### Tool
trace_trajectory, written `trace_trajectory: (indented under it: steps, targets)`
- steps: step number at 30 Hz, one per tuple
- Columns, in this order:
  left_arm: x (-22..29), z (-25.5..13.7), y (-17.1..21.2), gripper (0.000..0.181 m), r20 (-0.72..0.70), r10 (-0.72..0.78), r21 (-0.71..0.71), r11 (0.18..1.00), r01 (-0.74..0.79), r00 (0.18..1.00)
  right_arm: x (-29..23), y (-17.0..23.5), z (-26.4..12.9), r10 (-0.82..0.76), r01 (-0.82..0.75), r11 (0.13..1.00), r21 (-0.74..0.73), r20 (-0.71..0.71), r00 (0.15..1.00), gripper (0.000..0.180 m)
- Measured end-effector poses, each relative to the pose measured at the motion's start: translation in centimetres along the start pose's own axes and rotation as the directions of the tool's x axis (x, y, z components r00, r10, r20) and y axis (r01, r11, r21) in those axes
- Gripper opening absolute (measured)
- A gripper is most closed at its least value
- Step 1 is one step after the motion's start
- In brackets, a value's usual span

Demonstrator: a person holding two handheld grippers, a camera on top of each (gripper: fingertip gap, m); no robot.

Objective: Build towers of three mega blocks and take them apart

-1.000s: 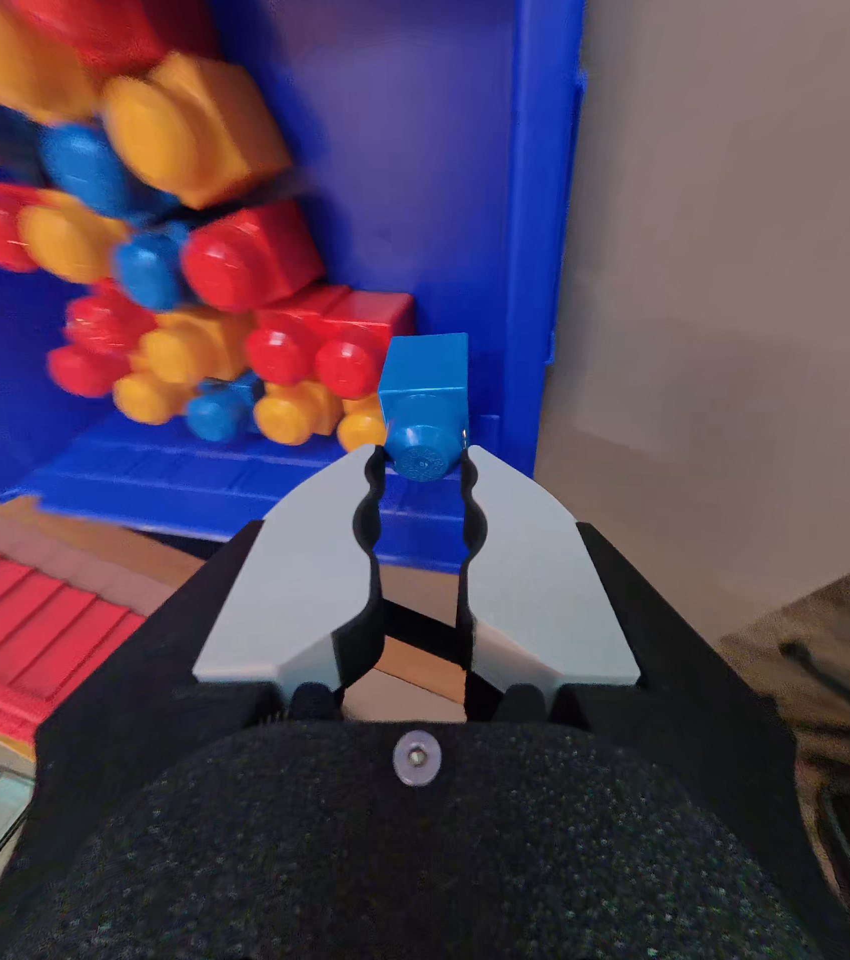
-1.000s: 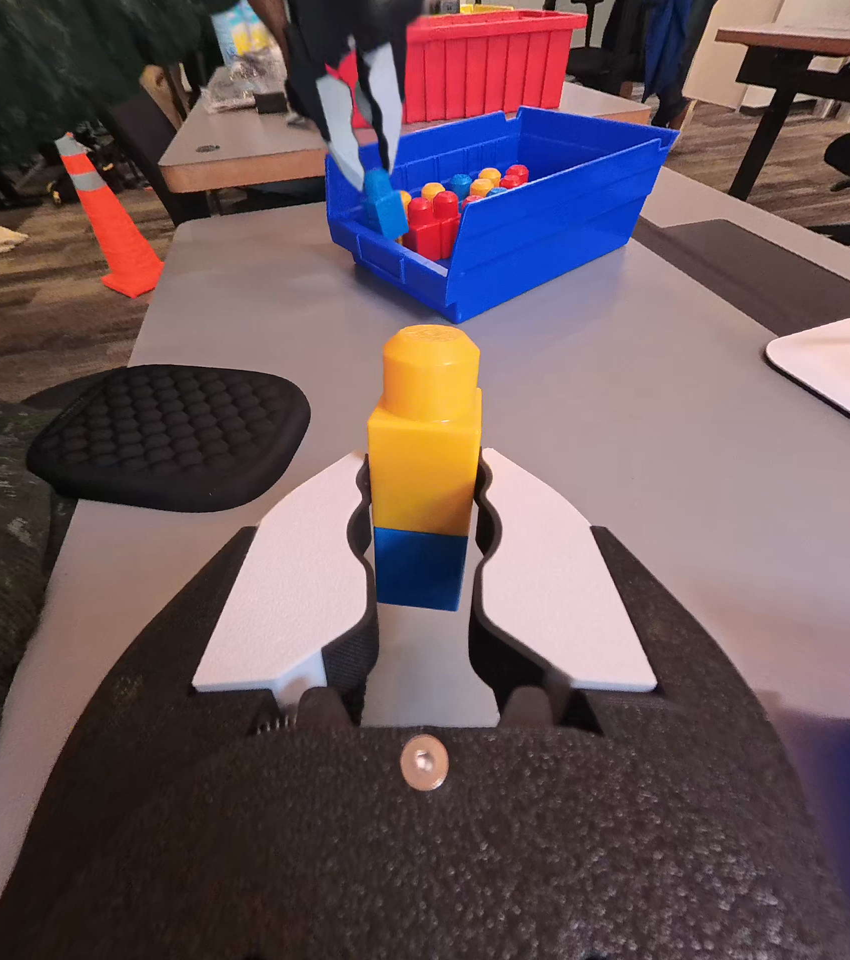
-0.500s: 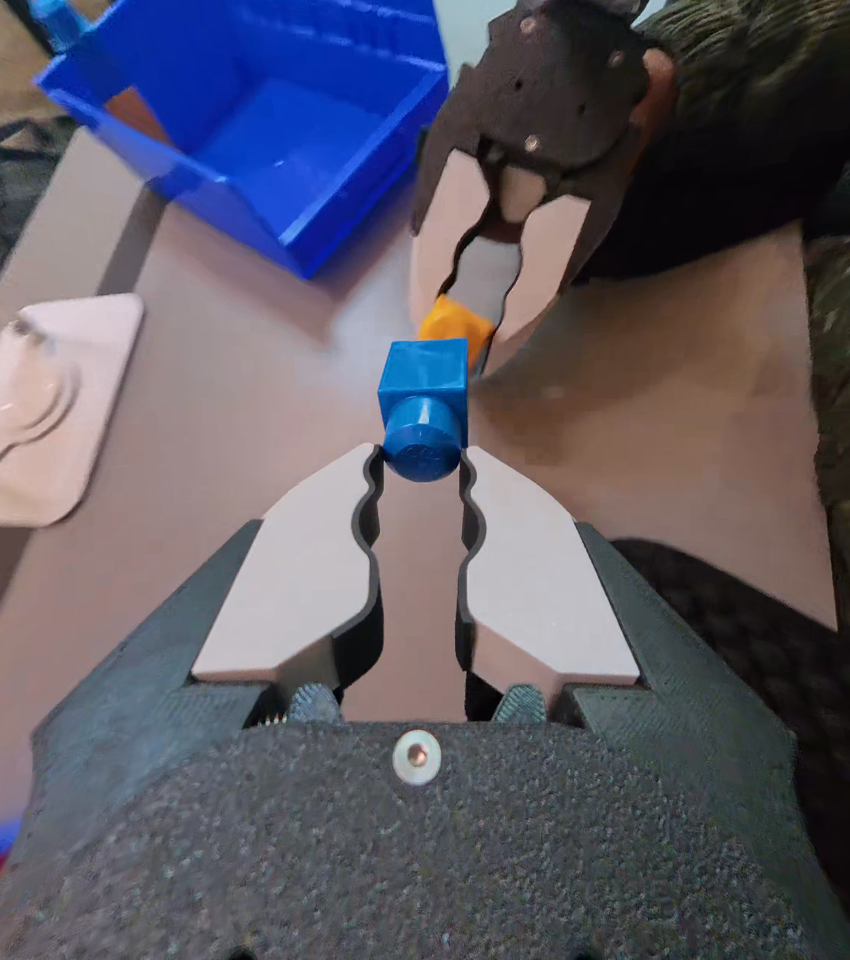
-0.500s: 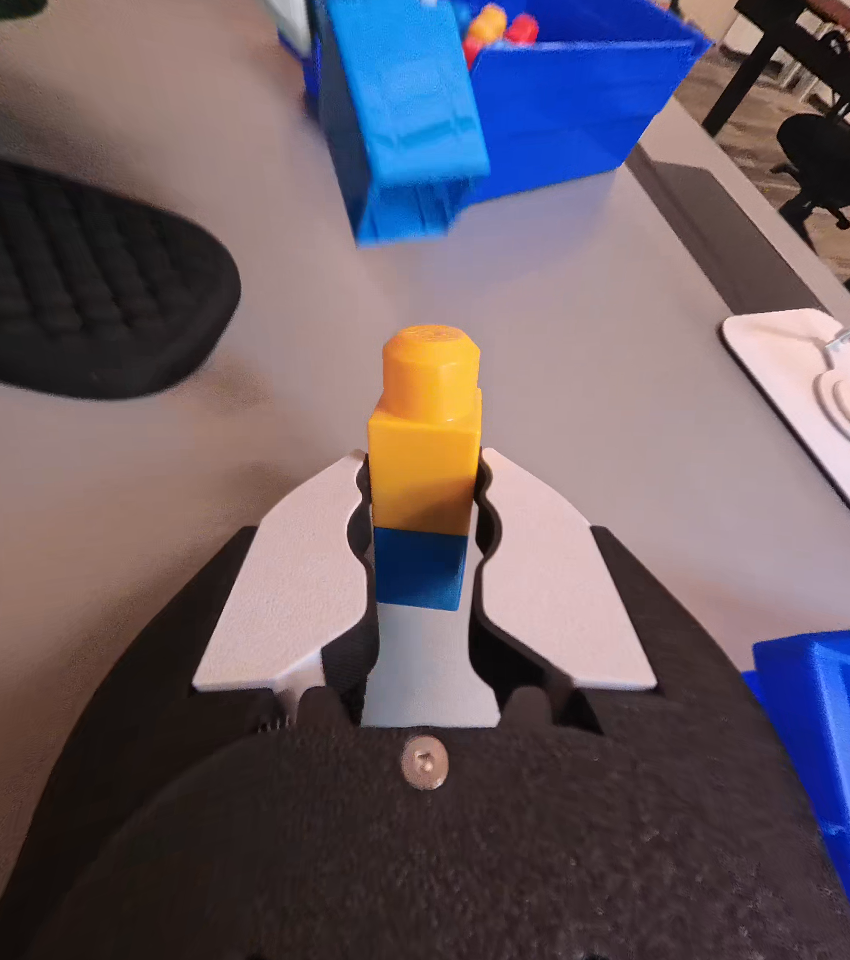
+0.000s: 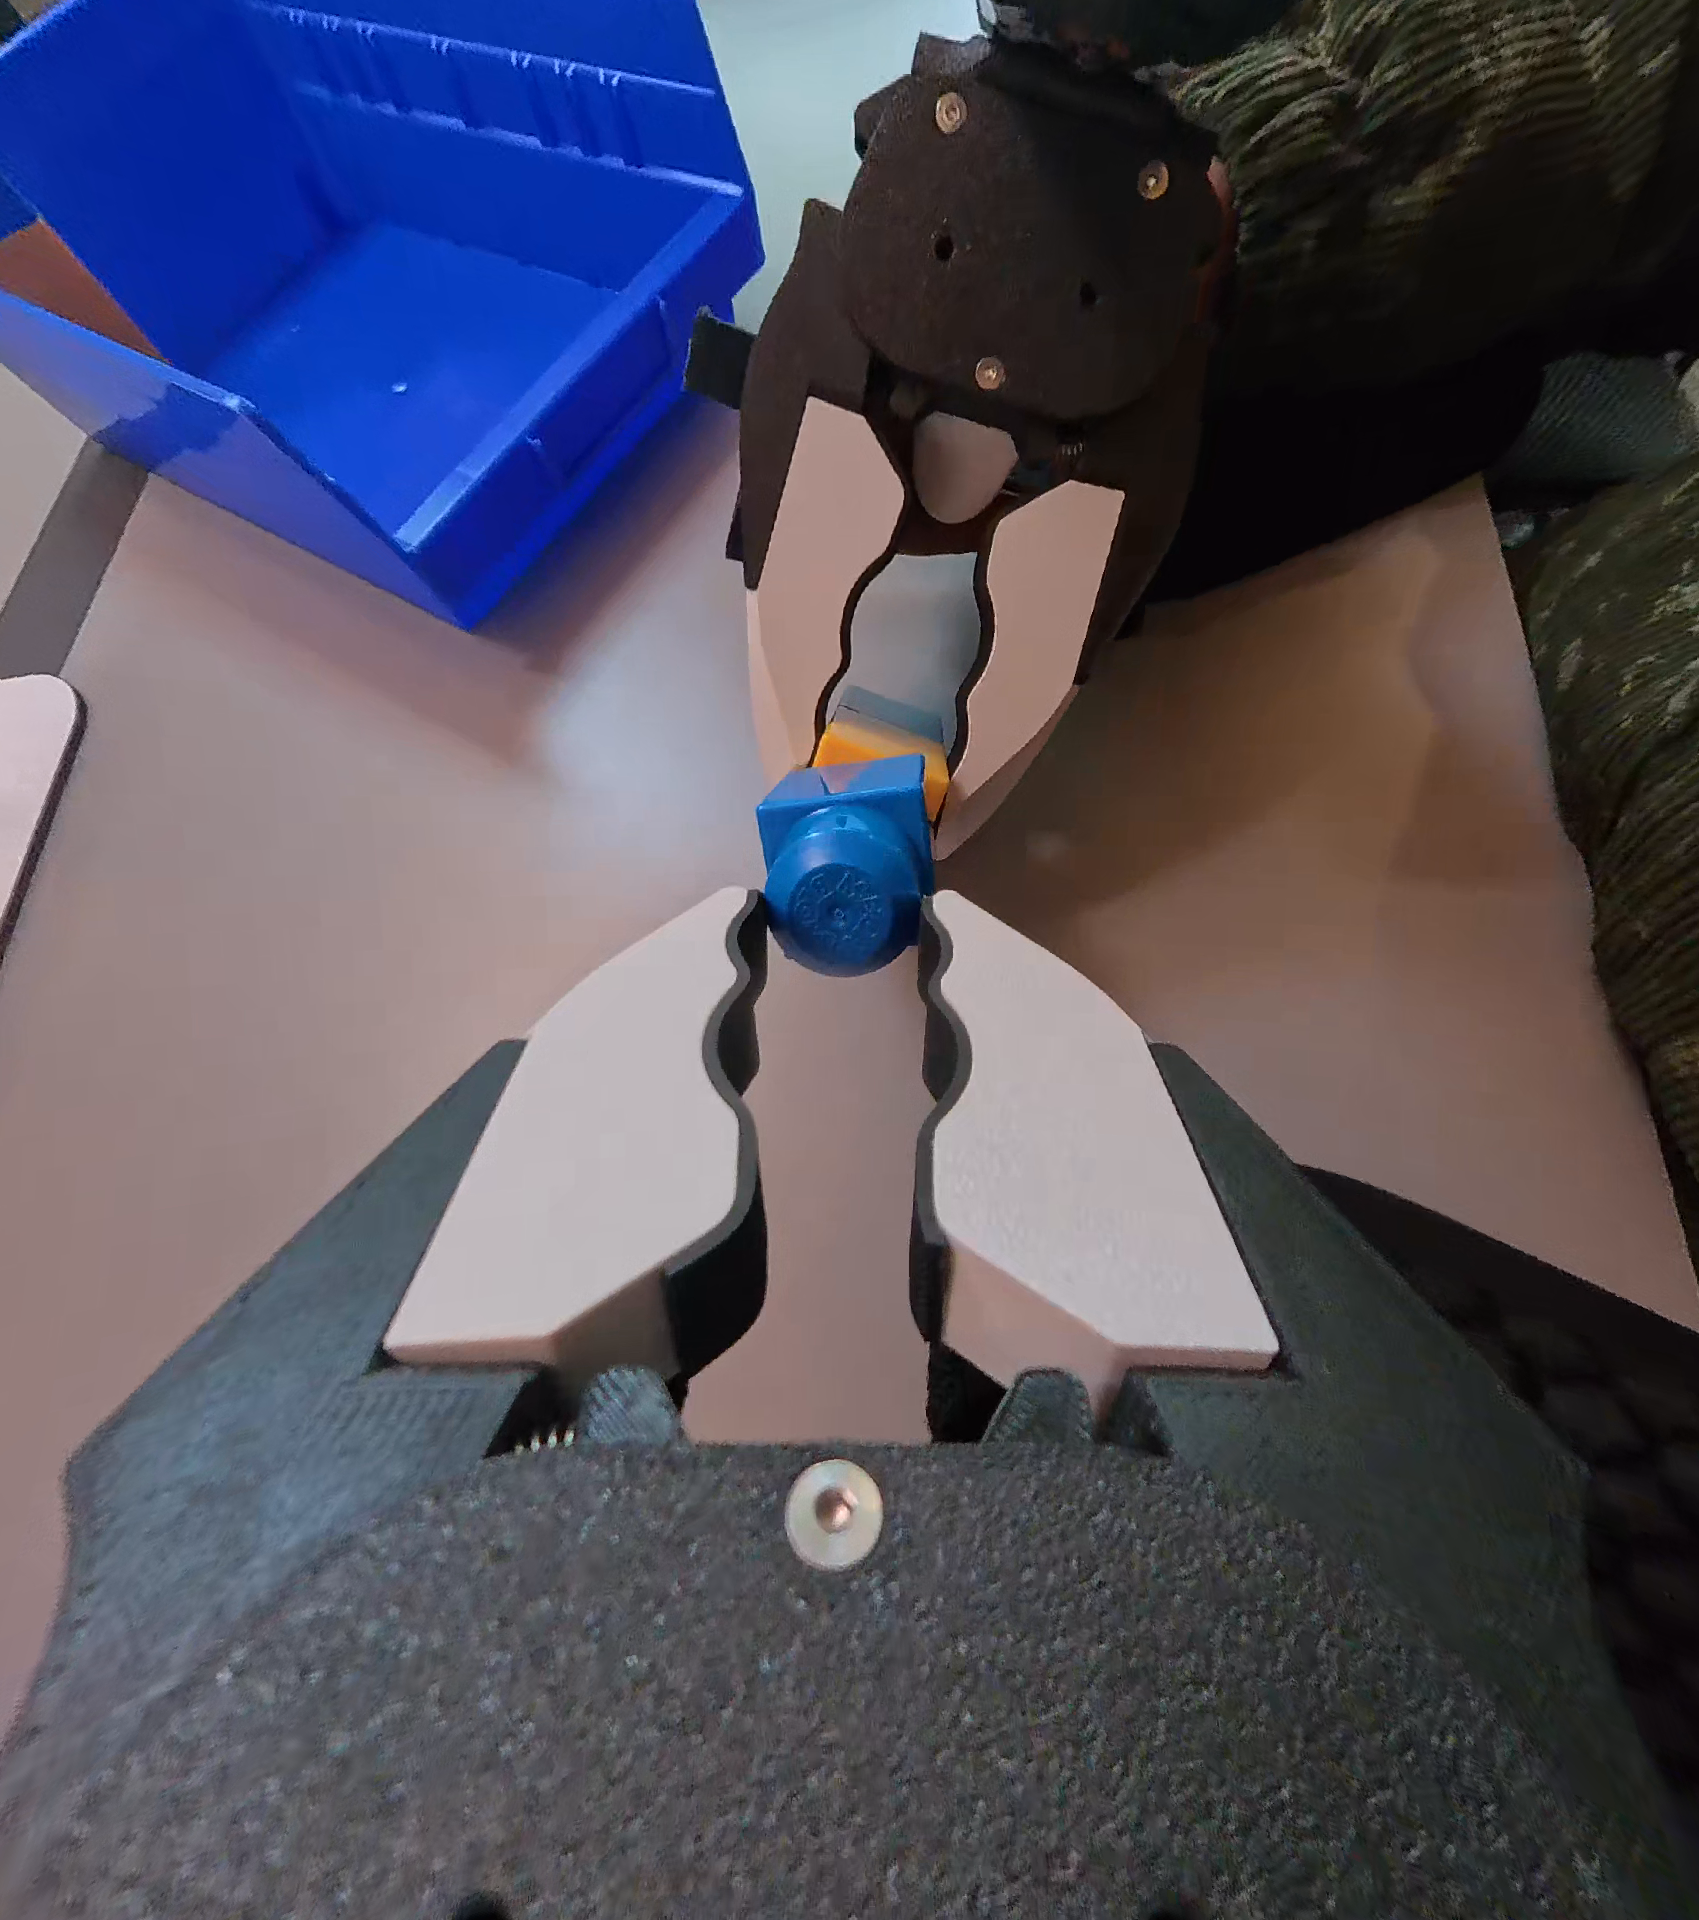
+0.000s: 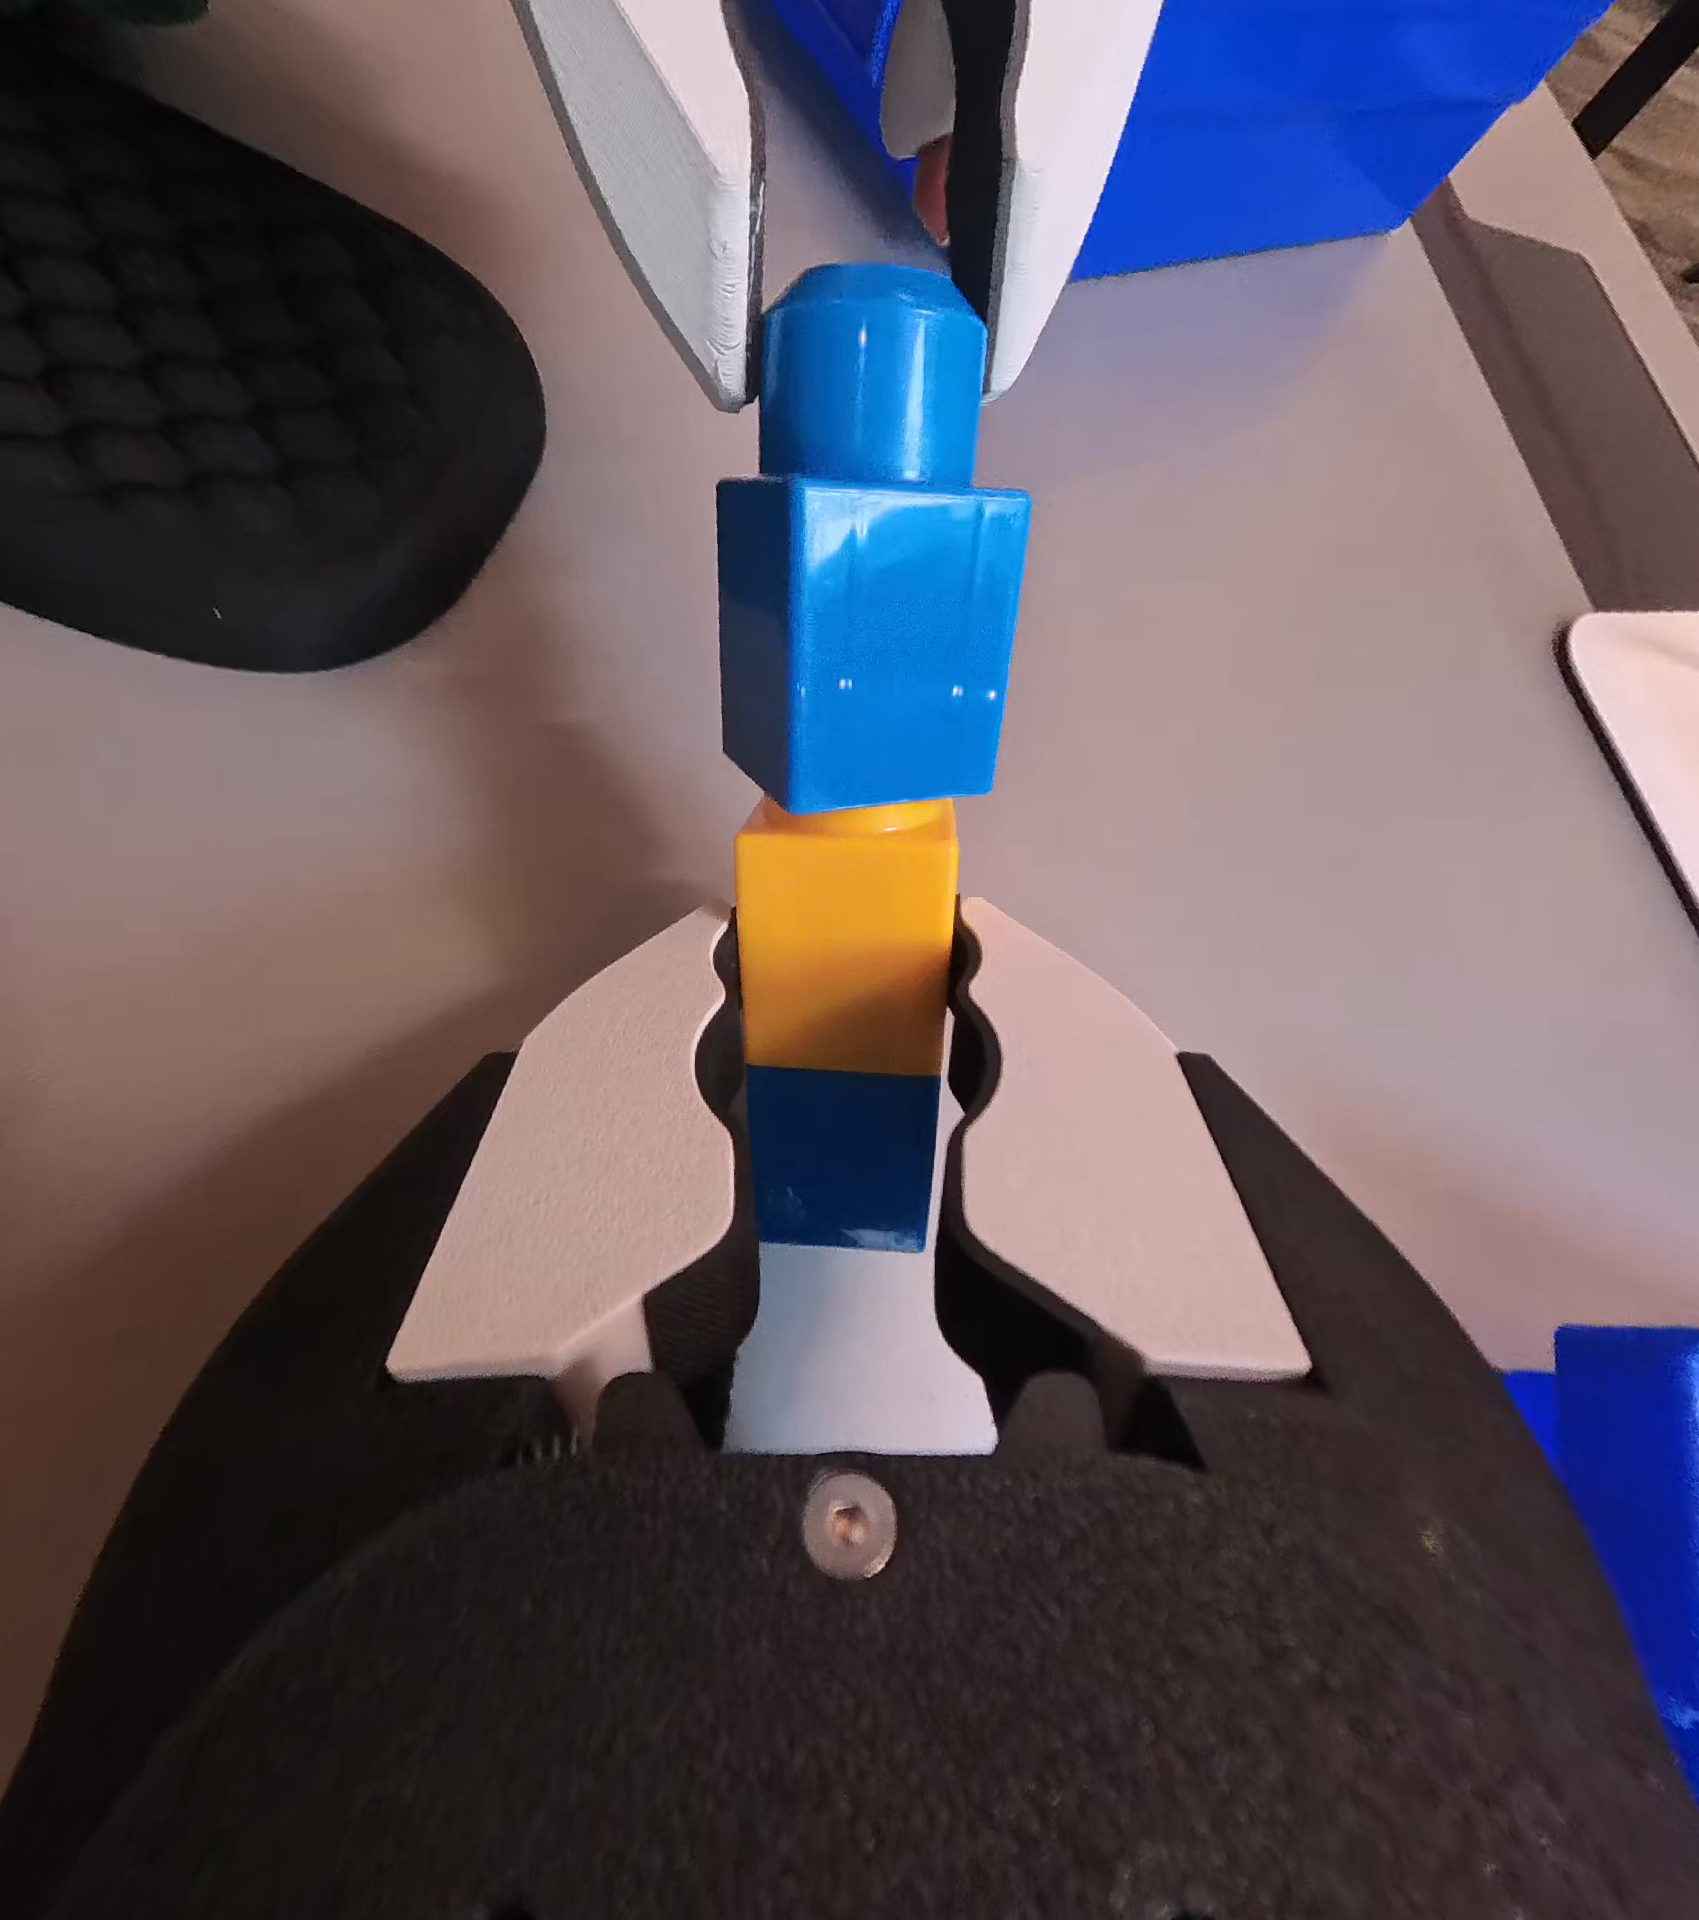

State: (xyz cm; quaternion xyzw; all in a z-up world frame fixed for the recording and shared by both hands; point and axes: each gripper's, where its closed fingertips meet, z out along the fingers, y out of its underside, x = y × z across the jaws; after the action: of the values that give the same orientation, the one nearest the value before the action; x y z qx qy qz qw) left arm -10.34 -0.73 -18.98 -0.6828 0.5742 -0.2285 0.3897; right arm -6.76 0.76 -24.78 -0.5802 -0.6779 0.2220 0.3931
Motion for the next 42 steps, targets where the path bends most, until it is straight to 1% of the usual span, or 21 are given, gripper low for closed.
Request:
trace_trajectory:
  steps: [1, 3, 5, 8, 10, 12, 15, 18, 21, 22, 23, 27, 31, 42]
  targets:
    - [0.1, -0.1, 0.1, 0.028, 0.001, 0.012, -0.011, 1.0, -0.012, 1.0, -0.1, -0.1, 0.1, 0.001, -0.001, 1.0, 0.003, 0.001, 1.0, 0.036]
    - [0.2, -0.3, -0.2, 0.027, 0.006, 0.04, 0.017, 0.999, -0.04, 0.999, -0.2, -0.5, 0.0, 0.012, -0.012, 1.0, 0.026, 0.002, 1.0, 0.036]
    - [0.6, -0.8, -1.1, 0.028, -0.001, 0.085, 0.093, 0.992, -0.085, 0.996, -0.7, -1.3, -0.3, 0.046, -0.05, 0.995, 0.085, 0.052, 0.998, 0.036]
    - [1.6, -1.2, -1.7, 0.028, -0.03, 0.156, 0.141, 0.979, -0.15, 0.987, -1.7, -2.1, -0.7, 0.055, -0.073, 0.988, 0.135, 0.134, 0.99, 0.036]
    - [2.1, -1.5, -2.4, 0.027, -0.051, 0.174, 0.204, 0.966, -0.161, 0.983, -2.3, -2.7, -0.9, 0.063, -0.095, 0.981, 0.172, 0.184, 0.981, 0.036]
    - [2.1, -1.8, -3.3, 0.028, -0.051, 0.163, 0.277, 0.95, -0.143, 0.985, -2.5, -3.3, -1.3, 0.075, -0.122, 0.969, 0.216, 0.214, 0.974, 0.036]
    - [1.2, -2.4, -4.8, 0.029, 0.001, 0.108, 0.381, 0.919, -0.1, 0.994, -1.7, -4.6, -2.1, 0.121, -0.179, 0.941, 0.287, 0.208, 0.97, 0.036]
    - [0.7, -2.7, -5.8, 0.045, -0.017, 0.008, 0.461, 0.887, 0.0, 1.0, -0.1, -5.1, -2.8, 0.159, -0.198, 0.922, 0.332, 0.141, 0.977, 0.036]
    - [0.2, -1.0, -5.8, 0.042, 0.018, -0.046, 0.447, 0.894, 0.033, 0.999, 0.5, -4.9, -2.7, 0.159, -0.178, 0.929, 0.325, 0.086, 0.984, 0.036]
    - [0.0, -0.4, -5.6, 0.035, 0.037, -0.05, 0.431, 0.902, 0.029, 0.998, 0.3, -4.9, -2.6, 0.146, -0.164, 0.935, 0.314, 0.081, 0.986, 0.036]
    - [0.4, -0.2, -5.7, 0.035, 0.019, -0.03, 0.434, 0.901, 0.019, 0.999, 0.0, -4.8, -2.4, 0.13, -0.147, 0.943, 0.298, 0.077, 0.989, 0.036]
    - [1.9, -1.1, -6.1, 0.036, -0.029, 0.064, 0.476, 0.878, -0.043, 0.998, -1.4, -5.8, -2.9, 0.111, -0.155, 0.932, 0.327, 0.151, 0.982, 0.036]
    - [3.2, -1.5, -6.0, 0.036, -0.083, 0.124, 0.489, 0.87, -0.068, 0.989, -2.9, -6.3, -3.0, 0.09, -0.162, 0.933, 0.321, 0.226, 0.97, 0.036]
    - [2.5, -1.3, -5.9, 0.036, -0.039, 0.079, 0.484, 0.873, -0.05, 0.996, -2.3, -6.1, -3.0, 0.125, -0.185, 0.932, 0.312, 0.204, 0.971, 0.036]
